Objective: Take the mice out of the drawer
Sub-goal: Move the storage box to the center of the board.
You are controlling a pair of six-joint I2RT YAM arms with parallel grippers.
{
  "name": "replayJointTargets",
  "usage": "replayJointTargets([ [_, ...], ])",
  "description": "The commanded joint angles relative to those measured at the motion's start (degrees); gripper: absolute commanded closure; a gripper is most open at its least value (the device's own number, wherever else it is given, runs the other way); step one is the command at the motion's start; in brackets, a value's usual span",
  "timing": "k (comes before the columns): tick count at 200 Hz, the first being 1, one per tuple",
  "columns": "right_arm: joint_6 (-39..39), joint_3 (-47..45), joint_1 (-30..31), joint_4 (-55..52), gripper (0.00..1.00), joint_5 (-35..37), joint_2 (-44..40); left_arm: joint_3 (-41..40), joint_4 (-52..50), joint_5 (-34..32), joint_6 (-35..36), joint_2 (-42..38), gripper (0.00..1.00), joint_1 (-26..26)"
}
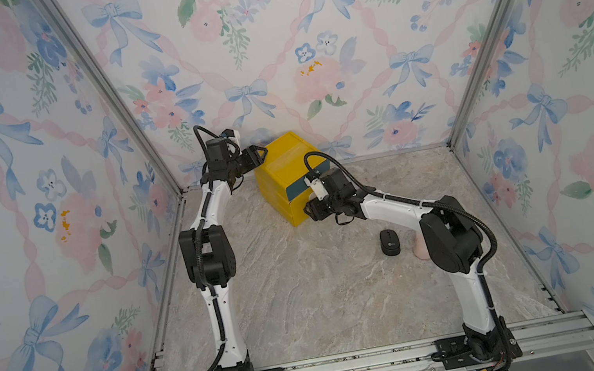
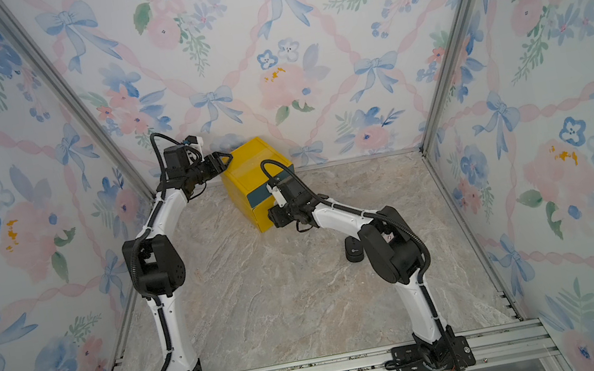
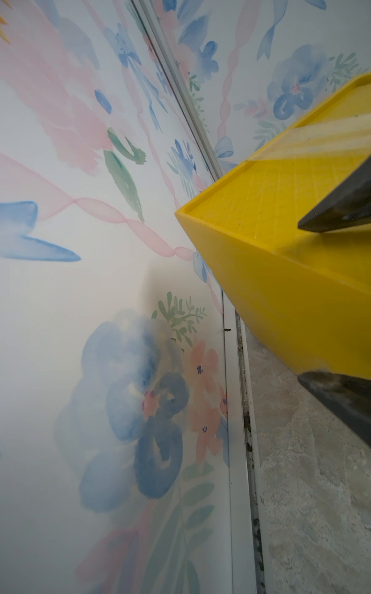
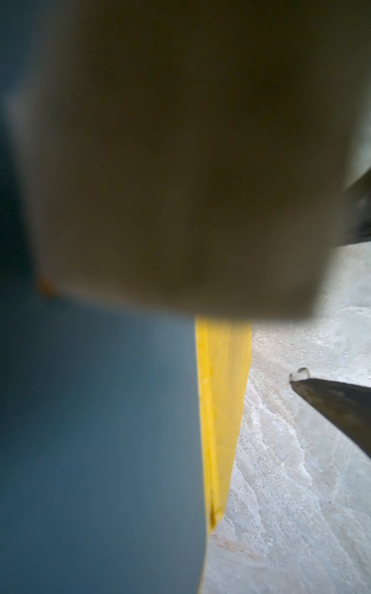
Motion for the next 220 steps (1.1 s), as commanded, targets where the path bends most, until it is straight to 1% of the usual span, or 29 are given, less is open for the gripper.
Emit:
replayJointTargets([
  [1,-1.2,-5.5,-0.1,2.9,0.34,0.5,-6.4,-4.0,-7.6,1.3,3.0,-4.4,0.31,-5.6],
  [16,-0.1,-9.6,0.2,5.2,0.33,-0.5,-9.4,-6.6,-7.6,0.0,3.1,-6.2,0.32,-7.5],
  [34,-0.1,-11.4,1.4,4.6,0.32,1.0,-11.6,-9.7,-7.9,-3.1,3.1,-8.6,0.32,-9.3],
  [48,0.1,-12.5,1.9,4.9,0.32,1.2,-12.8,-12.7,-8.0,-4.1,2.7,-10.8,0.32,-10.1],
  [68,-0.1,-14.9,2.1,6.5,0.31,0.4,-14.4,-16.6,-8.0,-7.7,2.7,-13.9,0.32,-11.3],
  [78,0.1,-15.8,1.9,6.6,0.31,-1.2,-15.4,-17.9,-8.0,-10.0,2.9,-15.1,0.32,-11.6],
  [94,2.5,-19.1,1.4,9.0,0.29,-2.9,-19.5,-18.8,-8.1,-11.5,2.7,-16.0,0.32,-11.6],
  [111,5.9,-20.6,0.4,8.9,0.27,-1.3,-23.3,-18.0,-8.1,-10.8,2.6,-15.5,0.32,-11.5],
  [127,11.2,-20.5,-2.9,9.8,0.26,-6.5,-23.9,-16.7,-8.0,-9.1,2.3,-14.6,0.32,-11.6],
  [135,12.8,-19.9,-4.0,9.7,0.28,-7.6,-23.4,-16.0,-8.0,-8.8,2.4,-14.2,0.32,-11.6],
  [152,11.3,-17.9,-4.7,7.3,0.29,-6.8,-22.5,-15.3,-8.0,-9.1,2.2,-13.9,0.33,-11.5],
  [167,11.3,-16.4,-4.5,6.1,0.29,-8.1,-21.7,-15.8,-8.0,-9.1,1.6,-14.1,0.33,-11.6],
  [198,9.4,-13.8,-2.6,3.5,0.29,-7.4,-20.6,-16.9,-8.0,-7.6,1.4,-14.7,0.34,-11.9],
  [220,9.9,-11.8,-1.2,3.1,0.29,-8.3,-20.5,-18.7,-8.0,-7.3,1.8,-16.4,0.34,-12.3],
])
